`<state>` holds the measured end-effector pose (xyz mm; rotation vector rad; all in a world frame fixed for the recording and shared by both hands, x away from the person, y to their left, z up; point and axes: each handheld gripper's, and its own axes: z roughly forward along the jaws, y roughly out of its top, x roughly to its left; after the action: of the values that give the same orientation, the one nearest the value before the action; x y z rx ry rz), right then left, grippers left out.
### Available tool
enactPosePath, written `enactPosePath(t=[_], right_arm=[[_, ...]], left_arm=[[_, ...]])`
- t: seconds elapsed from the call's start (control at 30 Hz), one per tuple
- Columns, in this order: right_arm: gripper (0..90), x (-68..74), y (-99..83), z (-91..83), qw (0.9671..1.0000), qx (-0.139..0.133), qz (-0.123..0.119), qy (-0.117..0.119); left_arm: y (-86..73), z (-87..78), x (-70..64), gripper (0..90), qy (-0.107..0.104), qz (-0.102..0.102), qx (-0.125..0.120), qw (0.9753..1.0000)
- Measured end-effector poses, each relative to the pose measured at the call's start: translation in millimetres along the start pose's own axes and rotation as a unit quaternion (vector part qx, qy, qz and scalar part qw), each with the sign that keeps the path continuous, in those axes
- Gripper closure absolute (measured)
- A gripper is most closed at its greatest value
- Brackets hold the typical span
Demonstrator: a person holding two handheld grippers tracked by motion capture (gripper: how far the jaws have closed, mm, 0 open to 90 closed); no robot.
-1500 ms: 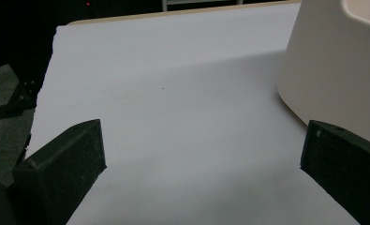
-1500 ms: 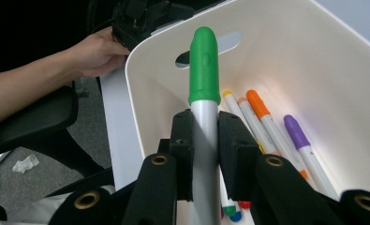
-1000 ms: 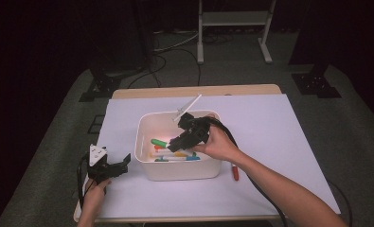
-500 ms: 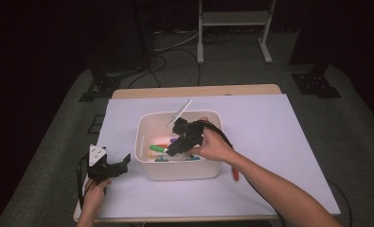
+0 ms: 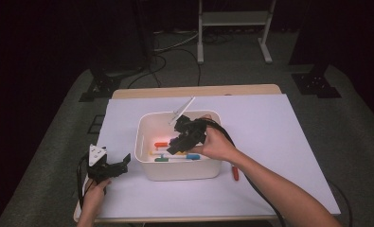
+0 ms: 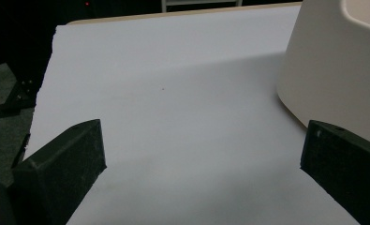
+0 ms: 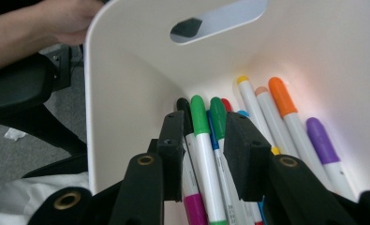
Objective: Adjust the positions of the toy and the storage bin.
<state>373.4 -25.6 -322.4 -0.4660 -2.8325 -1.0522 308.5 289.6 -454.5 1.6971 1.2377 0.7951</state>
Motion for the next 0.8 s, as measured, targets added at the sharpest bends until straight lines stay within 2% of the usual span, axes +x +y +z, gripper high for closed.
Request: enactPosePath(t=[0.07,0.1,0.13,0.17,0.2,0.23,0.4,0.43,0.5,0.57,0.6,0.63,0.7,0.73,0.77,0.8], right_arm=[[66.5,2.1,-1.2,-12.5,0.9999,-0.014,0.001,-0.004],[65.7,4.0,-3.9,-27.3,0.9996,-0.027,0.002,-0.011],[65.7,4.0,-3.9,-27.3,0.9996,-0.027,0.002,-0.011],[65.0,4.5,-8.2,-43.0,0.999,-0.041,0.005,-0.015],[65.0,4.5,-8.2,-43.0,0.999,-0.041,0.005,-0.015],[63.6,4.7,-14.3,-58.6,0.9984,-0.05,0.009,-0.023],[59.7,3.6,-37.3,-95.8,0.9957,-0.074,0.029,-0.048],[59.7,3.6,-37.3,-95.8,0.9957,-0.074,0.029,-0.048],[56.0,1.2,-55.4,-113.0,0.9935,-0.083,0.046,-0.064],[54.7,-0.8,-68.3,-121.3,0.9918,-0.086,0.058,-0.073],[54.7,-0.8,-68.3,-121.3,0.9918,-0.086,0.058,-0.073],[53.1,-3.3,-81.6,-127.4,0.99,-0.092,0.069,-0.082],[51.2,-5.8,-94.8,-131.4,0.9886,-0.093,0.079,-0.089],[51.2,-5.8,-94.8,-131.4,0.9886,-0.093,0.079,-0.089],[49.8,-8.0,-108.5,-134.2,0.9868,-0.097,0.091,-0.092],[49.8,-8.0,-108.5,-134.2,0.9868,-0.097,0.091,-0.092]], left_arm=[[0.0,0.0,-0.2,0.0,0.0,0.0,0.0,1.0],[-0.1,0.0,-0.3,0.0,0.0,0.0,0.0,1.0],[-0.1,0.0,-0.3,0.0,0.0,0.0,0.0,1.0],[0.0,0.1,-0.3,0.0,0.001,0.001,0.0,1.0],[0.0,0.1,-0.3,0.0,0.001,0.001,0.0,1.0],[-0.1,0.1,-0.5,0.0,0.001,0.001,0.0,1.0],[0.0,0.3,-0.3,0.0,0.001,0.0,0.0,1.0],[0.0,0.2,-0.1,0.0,0.001,0.001,0.001,1.0],[0.0,0.1,0.0,0.0,0.001,0.003,0.002,1.0],[0.0,0.2,-0.2,0.0,0.002,0.003,0.002,1.0],[0.0,0.2,-0.2,0.0,0.002,0.003,0.002,1.0],[0.0,0.2,-0.3,0.0,0.002,0.003,0.002,1.0],[0.0,0.2,-0.5,0.0,0.003,0.004,0.002,1.0],[0.0,0.2,-0.5,0.0,0.003,0.004,0.002,1.0],[0.0,0.1,-0.7,0.0,0.003,0.003,0.002,1.0],[0.0,0.1,-0.8,0.0,0.003,0.003,0.001,1.0]])
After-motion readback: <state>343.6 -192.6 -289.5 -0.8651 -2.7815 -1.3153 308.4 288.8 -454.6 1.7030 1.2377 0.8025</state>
